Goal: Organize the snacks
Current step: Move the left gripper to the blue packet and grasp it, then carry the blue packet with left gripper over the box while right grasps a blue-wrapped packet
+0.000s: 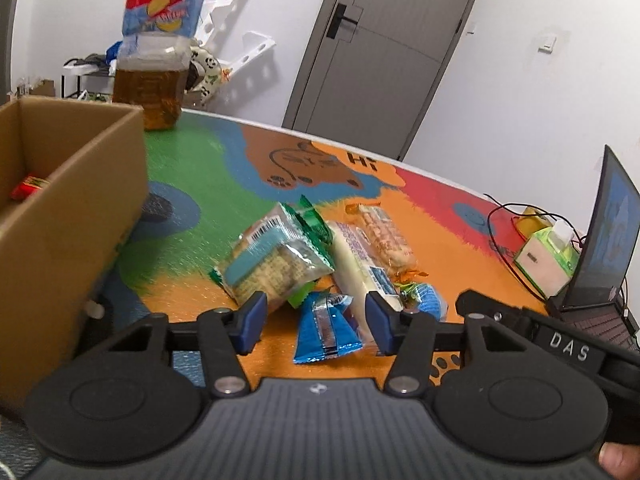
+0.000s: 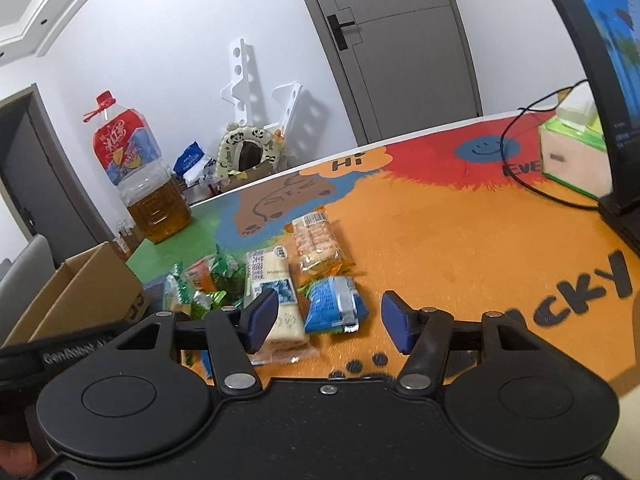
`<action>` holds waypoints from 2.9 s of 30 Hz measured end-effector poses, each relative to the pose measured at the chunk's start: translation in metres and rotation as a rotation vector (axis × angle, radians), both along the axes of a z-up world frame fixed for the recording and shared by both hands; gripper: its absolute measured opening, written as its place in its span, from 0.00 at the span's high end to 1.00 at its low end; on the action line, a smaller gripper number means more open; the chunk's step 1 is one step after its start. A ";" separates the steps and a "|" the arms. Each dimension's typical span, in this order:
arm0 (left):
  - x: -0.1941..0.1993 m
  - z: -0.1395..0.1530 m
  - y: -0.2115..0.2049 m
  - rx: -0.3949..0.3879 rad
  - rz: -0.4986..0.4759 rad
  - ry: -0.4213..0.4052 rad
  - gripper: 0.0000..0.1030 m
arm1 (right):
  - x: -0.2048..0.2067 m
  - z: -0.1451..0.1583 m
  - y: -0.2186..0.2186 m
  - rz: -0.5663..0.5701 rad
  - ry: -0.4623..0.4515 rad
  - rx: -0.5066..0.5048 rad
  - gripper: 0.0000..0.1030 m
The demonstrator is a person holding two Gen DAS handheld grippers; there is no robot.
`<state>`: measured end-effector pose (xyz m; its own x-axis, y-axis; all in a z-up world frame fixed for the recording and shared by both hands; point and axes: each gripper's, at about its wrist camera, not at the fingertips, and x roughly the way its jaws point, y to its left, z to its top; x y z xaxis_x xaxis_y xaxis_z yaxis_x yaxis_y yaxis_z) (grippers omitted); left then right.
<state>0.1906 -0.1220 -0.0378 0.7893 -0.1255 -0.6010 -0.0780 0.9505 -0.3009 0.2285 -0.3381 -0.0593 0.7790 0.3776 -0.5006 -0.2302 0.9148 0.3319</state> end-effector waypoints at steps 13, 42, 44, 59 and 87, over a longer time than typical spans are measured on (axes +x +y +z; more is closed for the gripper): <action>0.021 -0.027 -0.014 0.033 0.018 0.042 0.50 | 0.028 -0.017 0.009 0.008 0.039 -0.054 0.44; -0.020 0.006 -0.002 0.049 0.029 -0.034 0.72 | -0.022 -0.001 0.009 0.020 -0.016 0.023 0.69; -0.026 0.011 0.002 0.051 0.037 -0.046 0.72 | -0.026 0.002 0.012 0.028 -0.029 0.036 0.69; -0.061 0.053 0.047 0.071 0.118 -0.144 0.72 | -0.042 0.032 0.064 0.141 -0.101 0.080 0.69; -0.093 0.059 0.172 0.013 0.308 -0.144 0.72 | -0.060 0.065 0.172 0.324 -0.181 0.034 0.69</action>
